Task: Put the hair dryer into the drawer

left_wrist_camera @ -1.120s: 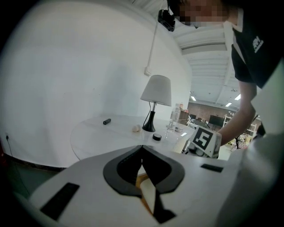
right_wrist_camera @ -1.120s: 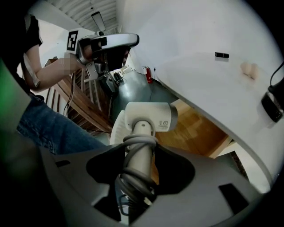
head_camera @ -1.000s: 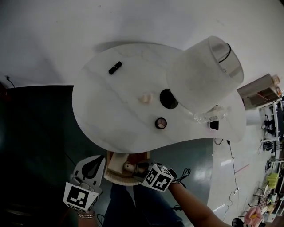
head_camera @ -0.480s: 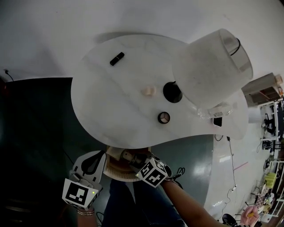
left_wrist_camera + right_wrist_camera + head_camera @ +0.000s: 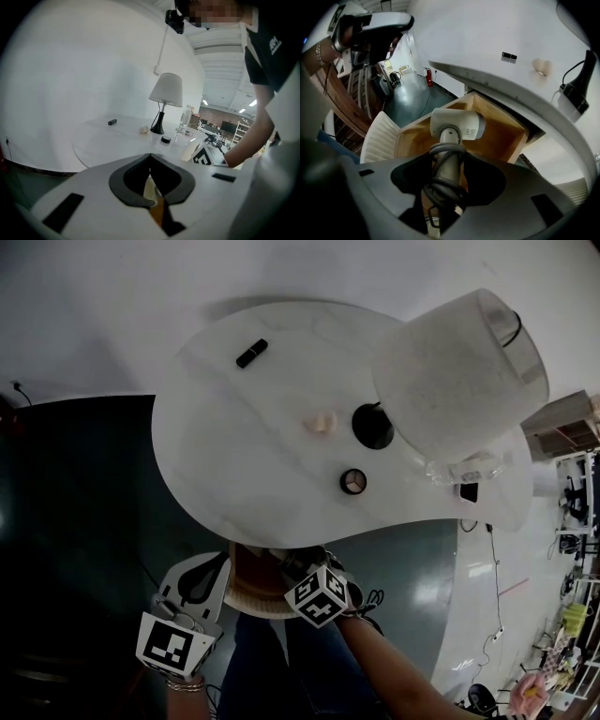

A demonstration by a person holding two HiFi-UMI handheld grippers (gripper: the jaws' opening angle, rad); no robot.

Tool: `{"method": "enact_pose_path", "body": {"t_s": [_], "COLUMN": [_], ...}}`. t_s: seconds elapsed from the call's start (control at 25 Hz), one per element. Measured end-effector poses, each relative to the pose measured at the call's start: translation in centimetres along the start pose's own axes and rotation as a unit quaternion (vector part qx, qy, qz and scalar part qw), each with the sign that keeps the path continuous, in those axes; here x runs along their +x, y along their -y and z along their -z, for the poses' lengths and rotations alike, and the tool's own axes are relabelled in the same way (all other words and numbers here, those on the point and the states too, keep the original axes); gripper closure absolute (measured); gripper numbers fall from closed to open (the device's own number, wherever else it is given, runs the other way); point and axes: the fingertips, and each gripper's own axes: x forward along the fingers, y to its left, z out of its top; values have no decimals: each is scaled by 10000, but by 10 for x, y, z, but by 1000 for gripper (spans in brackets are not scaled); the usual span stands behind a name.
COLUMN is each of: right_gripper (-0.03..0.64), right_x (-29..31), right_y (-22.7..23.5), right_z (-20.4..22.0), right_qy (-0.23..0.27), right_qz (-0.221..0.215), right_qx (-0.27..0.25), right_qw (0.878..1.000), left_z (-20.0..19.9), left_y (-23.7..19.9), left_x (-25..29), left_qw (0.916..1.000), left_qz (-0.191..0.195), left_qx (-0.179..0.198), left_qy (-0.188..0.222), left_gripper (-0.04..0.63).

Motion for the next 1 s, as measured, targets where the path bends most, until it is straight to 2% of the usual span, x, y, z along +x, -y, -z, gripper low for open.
{"method": "enact_pose_path", "body": {"t_s": [0.16,0.64,1.0], "right_gripper": [387,383,368], "right_x": [10,31,29], "right_y": [0,-6,-9], "right_z": [5,22,32], "right_qy": [-134,-1109,-1316], "right_qz": [151,181,28], "right_qx": [-67,-496,-756], "right_qw": [9998,9924,9884], "left_z": [3,8,6], "left_y": [2,8,14], "left_x": [5,9,4], "left_qw": [10000,9998,9995], "left_qz": [52,153,163], "left_qx": [-7,-56,-250], "left_qy": [-75,-93,-42], "left_gripper": [580,579,579]}}
